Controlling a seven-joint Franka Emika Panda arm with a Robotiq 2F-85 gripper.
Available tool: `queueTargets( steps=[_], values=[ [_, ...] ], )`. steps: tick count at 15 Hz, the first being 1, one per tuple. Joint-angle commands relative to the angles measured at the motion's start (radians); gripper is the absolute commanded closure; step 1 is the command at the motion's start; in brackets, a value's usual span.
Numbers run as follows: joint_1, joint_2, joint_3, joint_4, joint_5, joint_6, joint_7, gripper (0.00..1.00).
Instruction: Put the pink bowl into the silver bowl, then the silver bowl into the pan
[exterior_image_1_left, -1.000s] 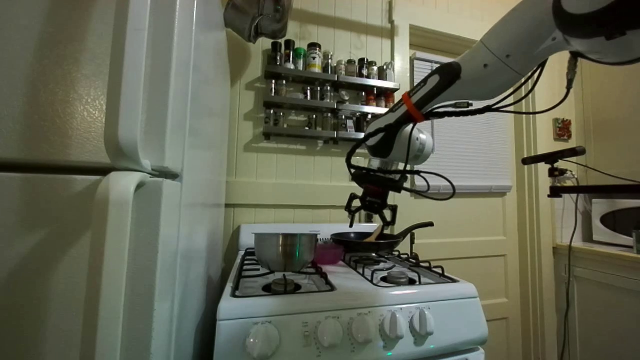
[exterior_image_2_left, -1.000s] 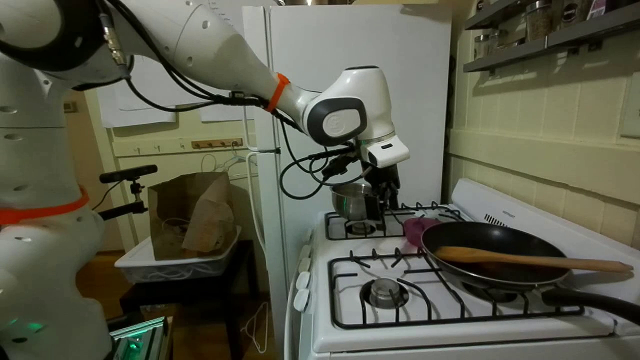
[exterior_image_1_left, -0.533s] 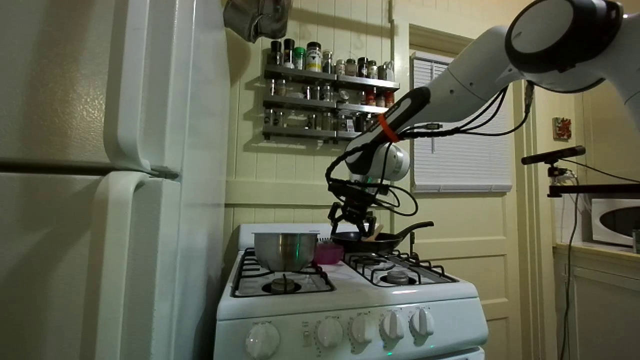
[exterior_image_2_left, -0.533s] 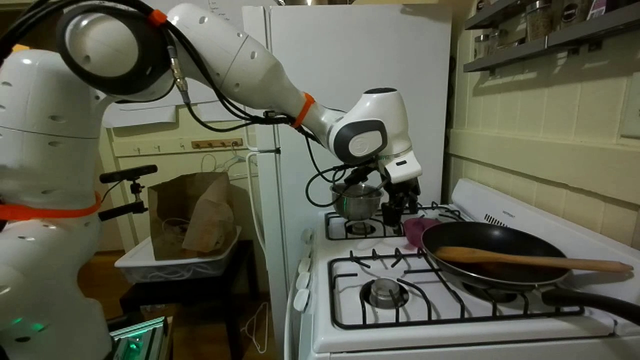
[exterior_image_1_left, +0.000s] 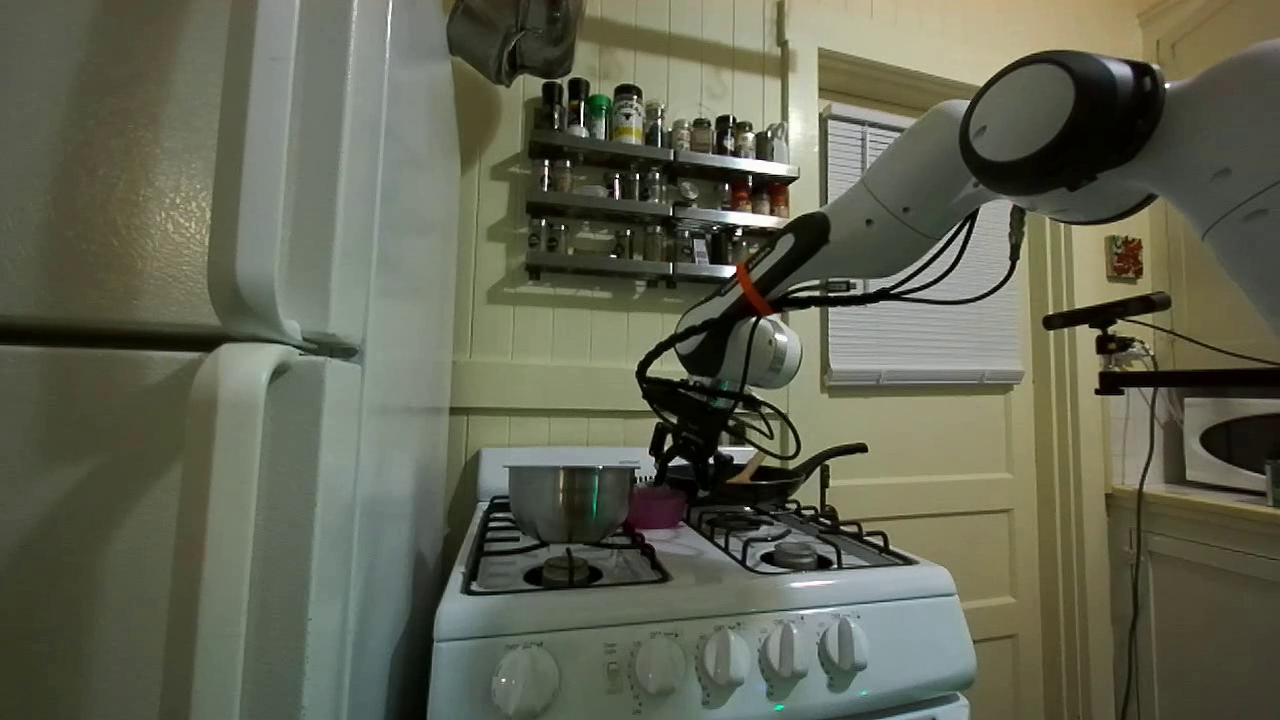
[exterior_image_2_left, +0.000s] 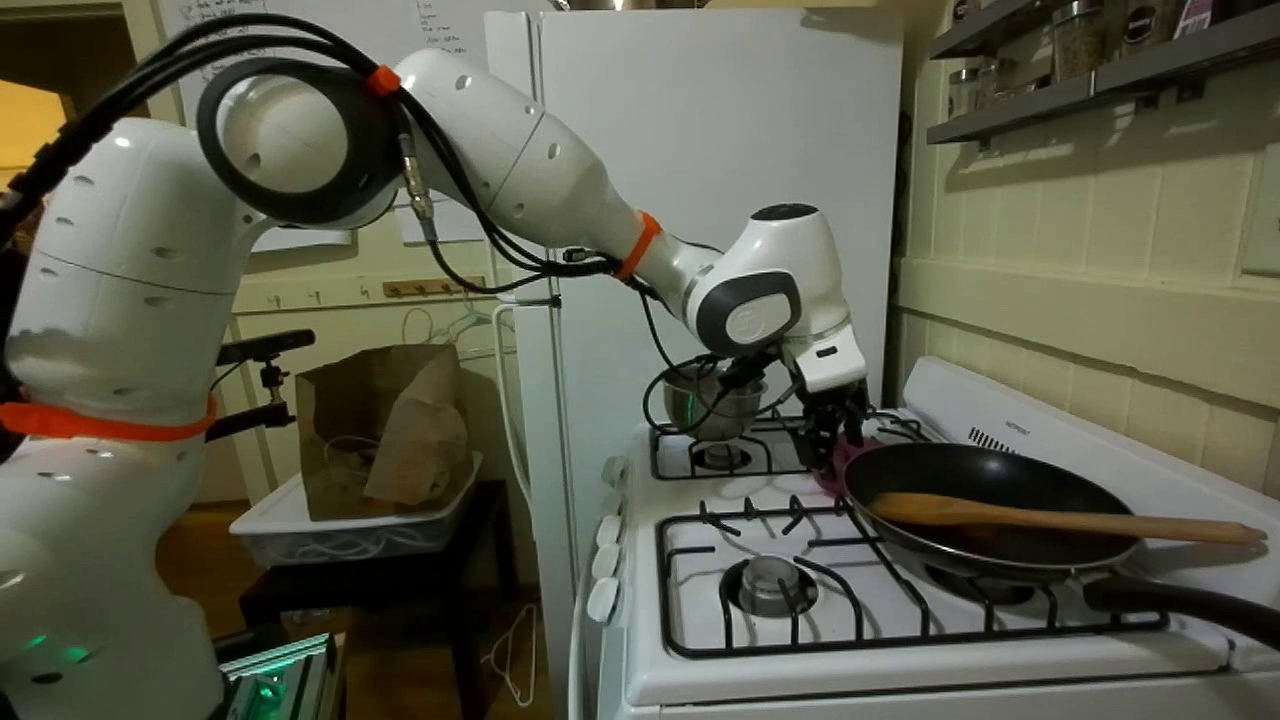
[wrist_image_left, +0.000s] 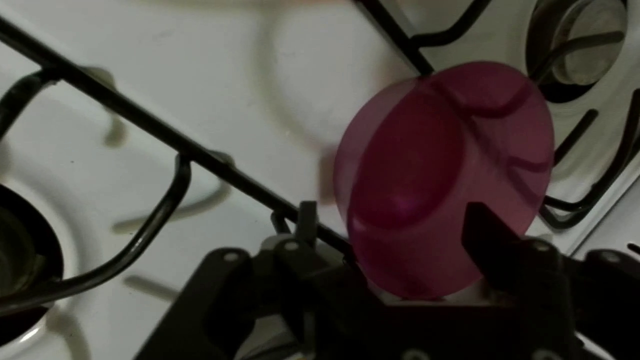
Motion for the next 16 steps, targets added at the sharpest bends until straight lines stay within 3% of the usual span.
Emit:
queueTargets(
  steps=[1, 7, 16],
  values=[
    [0.021, 0.030, -0.012, 0.032, 0.039, 0.001, 0.024, 0.55],
    [0.030, 0.006, -0.015, 0.002, 0.031, -0.026, 0.024, 1.00],
    [0.007, -0.048, 0.037, -0.048, 0.134, -0.014, -0.039, 0.99]
  ],
)
